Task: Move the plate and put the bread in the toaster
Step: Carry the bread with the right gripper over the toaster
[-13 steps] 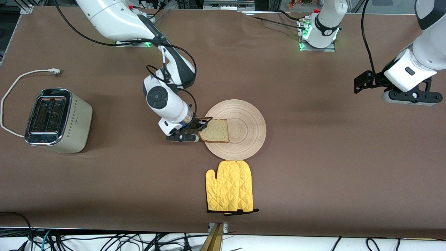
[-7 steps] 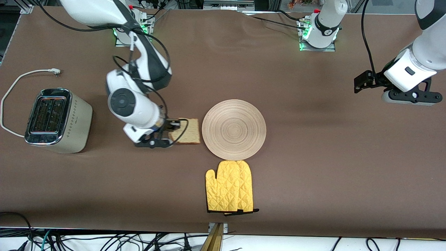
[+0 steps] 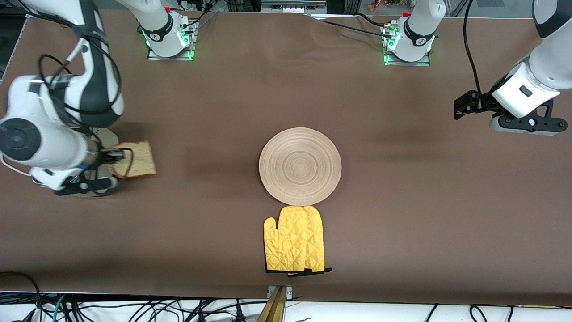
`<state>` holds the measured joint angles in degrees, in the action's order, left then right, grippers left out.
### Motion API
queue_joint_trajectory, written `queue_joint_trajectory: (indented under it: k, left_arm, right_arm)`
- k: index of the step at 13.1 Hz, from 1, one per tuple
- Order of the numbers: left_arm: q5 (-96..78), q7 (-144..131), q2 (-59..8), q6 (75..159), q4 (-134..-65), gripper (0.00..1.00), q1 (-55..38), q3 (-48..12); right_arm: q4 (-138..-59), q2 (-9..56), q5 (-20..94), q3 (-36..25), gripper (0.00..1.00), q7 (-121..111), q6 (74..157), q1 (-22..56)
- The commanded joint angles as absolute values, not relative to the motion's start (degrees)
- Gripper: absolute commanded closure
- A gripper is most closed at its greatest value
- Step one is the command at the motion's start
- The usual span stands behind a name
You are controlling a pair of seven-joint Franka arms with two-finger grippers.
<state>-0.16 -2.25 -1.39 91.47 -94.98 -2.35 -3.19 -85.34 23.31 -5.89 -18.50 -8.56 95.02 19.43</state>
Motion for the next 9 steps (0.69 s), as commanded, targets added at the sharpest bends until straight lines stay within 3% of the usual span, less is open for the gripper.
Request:
queue_joint_trajectory:
  k: [1, 9]
  left_arm:
    - [-0.53, -2.72, -2.02, 90.26, -93.43, 0.00, -2.72, -2.90]
    - [-0.53, -2.72, -2.02, 90.09, -93.43, 0.00, -2.72, -2.90]
  right_arm:
    - [-85.78, 20.04, -11.84, -20.74, 1.00, -11.42, 89.49, 20.39]
    - [-82.44, 19.34, -29.69, -23.82, 1.00, -12.75, 88.41, 20.39]
